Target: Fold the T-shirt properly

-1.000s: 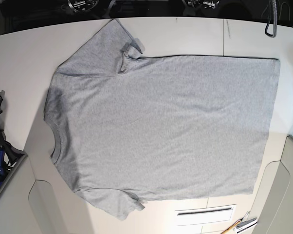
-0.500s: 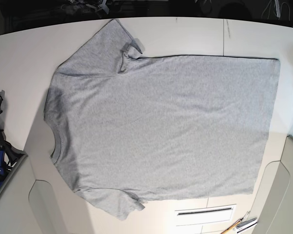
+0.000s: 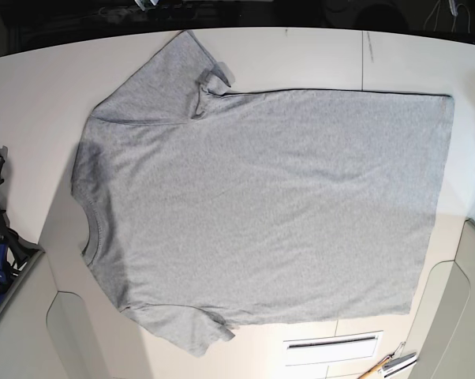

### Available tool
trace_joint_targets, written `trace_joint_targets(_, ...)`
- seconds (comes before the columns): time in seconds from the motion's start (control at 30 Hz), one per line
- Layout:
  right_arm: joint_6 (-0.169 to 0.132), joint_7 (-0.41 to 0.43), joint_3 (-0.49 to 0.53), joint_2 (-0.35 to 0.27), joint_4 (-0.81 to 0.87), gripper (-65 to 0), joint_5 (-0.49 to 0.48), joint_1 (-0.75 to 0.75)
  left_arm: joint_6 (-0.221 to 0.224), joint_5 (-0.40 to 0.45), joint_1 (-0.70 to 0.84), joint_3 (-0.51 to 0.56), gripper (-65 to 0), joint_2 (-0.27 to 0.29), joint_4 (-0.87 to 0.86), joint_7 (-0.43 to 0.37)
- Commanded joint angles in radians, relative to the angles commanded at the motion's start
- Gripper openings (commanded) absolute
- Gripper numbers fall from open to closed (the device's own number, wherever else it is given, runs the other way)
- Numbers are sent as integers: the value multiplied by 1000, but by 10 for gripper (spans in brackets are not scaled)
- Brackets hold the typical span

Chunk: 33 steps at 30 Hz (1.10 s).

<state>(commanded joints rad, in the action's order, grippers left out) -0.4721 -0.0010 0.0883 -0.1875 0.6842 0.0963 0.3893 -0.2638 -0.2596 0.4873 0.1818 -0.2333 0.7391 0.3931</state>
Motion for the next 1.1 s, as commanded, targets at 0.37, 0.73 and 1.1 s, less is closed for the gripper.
trace_joint_targets(0.37,-67,0,0,-76,205,-457,-117,144,16,-45,133,-142,-524,-2,196,47)
trace_joint_targets(0.73,-101,-9,0,-170,532,-457,-183,365,-40,-119,315,-304,-524,-2,476,102)
trace_joint_targets(1.1,-100,-11,-13,-316,990,-457,-203,622,-164,-256,460,-537,-403,-4,840,223)
